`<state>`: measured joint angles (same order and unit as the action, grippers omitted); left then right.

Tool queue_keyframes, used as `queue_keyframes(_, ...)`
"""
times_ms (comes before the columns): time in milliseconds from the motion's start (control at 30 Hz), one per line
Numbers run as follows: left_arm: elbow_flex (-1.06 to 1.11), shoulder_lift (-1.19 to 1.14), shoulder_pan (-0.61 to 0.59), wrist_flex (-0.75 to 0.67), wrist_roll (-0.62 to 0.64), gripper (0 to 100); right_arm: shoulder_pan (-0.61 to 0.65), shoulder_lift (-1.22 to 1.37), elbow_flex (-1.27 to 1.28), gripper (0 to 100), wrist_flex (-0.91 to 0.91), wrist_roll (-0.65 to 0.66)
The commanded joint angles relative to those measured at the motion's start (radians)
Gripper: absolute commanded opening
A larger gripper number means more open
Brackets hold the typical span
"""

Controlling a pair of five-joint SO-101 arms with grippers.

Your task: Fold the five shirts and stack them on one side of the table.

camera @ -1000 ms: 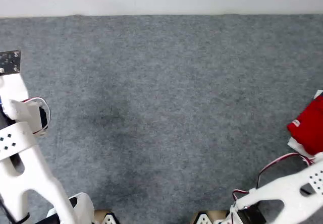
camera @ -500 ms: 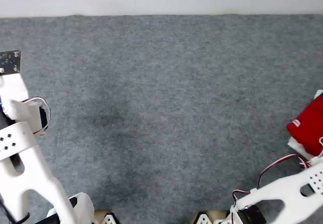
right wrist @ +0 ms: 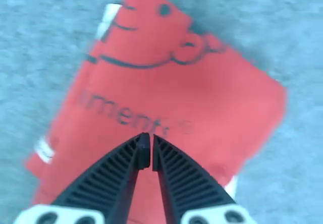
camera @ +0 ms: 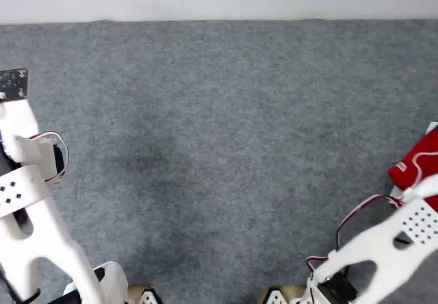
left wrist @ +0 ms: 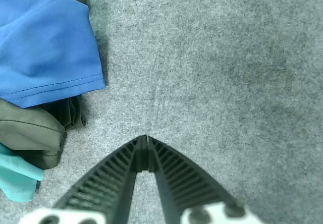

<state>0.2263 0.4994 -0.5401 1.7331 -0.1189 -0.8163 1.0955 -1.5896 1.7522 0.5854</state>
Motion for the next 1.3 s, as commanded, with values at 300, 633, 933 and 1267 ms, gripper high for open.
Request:
queue_keyframes(300, 0.084, 0.026, -0.002, 0.015, -0.008, 1, 0.033, -0.134, 0.419, 1.0, 0.047, -0.078)
queue_keyframes(633, -0.008, 0.028, -0.003, 0.014, -0.009, 1, 0.102, -0.524, 0.608, 1.0, 0.045, -0.155)
queue_keyframes(933, -0.022, 0.018, -0.034, 0.012, -0.359, 3, 0.292, -0.966, 1.155, 1.0, 0.044, -0.163)
queue_keyframes(1267, -0.016, -0.011, -0.275, -0.129, -0.812, 22, 0.398, -1.205, 1.537, 1.0, 0.042, -0.195)
